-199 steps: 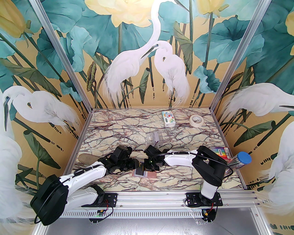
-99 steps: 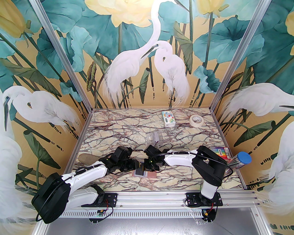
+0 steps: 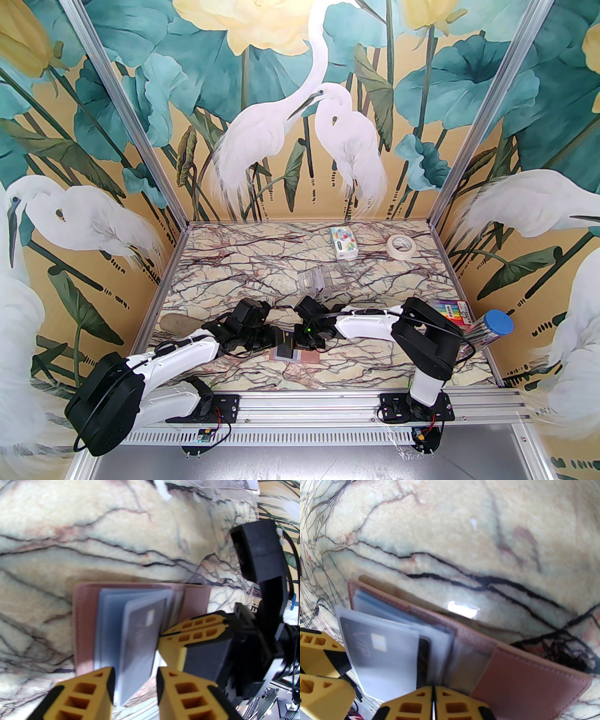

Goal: Put the credit cards into the card holder

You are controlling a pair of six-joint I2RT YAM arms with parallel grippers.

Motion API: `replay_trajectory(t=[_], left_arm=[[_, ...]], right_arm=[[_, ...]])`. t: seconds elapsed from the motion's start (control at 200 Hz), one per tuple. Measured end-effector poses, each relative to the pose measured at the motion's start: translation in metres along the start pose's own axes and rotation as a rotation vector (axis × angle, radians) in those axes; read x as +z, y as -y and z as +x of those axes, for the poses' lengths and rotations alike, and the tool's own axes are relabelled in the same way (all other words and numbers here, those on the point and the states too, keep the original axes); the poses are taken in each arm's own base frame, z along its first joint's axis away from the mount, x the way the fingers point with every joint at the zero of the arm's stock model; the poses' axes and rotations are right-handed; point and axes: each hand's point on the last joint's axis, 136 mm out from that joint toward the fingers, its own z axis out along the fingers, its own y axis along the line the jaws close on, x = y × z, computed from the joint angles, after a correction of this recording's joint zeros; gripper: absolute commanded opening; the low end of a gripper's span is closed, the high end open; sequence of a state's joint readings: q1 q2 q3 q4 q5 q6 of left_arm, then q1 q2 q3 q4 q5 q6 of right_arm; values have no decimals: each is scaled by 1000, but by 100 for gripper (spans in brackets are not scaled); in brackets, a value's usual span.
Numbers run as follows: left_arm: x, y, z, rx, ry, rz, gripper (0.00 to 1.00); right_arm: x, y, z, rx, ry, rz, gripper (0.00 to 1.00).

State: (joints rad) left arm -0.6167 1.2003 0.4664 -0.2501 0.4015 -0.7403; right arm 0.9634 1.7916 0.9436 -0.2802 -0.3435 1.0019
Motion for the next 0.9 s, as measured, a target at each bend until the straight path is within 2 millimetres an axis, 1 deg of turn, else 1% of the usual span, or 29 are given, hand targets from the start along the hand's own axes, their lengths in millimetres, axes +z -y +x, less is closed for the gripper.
replay_trajectory(t=[0.465, 0.63, 0.9], left_arm=[[4, 14, -1, 11, -16, 71, 30], [3, 19, -1, 11, -22, 97, 30], [3, 27, -1, 15, -24, 137, 32]], right_arm=[[0, 0, 0, 0, 1, -1, 9], [-3, -1, -1, -3, 12, 3, 12], [-31, -5, -5, -5, 69, 11, 19]])
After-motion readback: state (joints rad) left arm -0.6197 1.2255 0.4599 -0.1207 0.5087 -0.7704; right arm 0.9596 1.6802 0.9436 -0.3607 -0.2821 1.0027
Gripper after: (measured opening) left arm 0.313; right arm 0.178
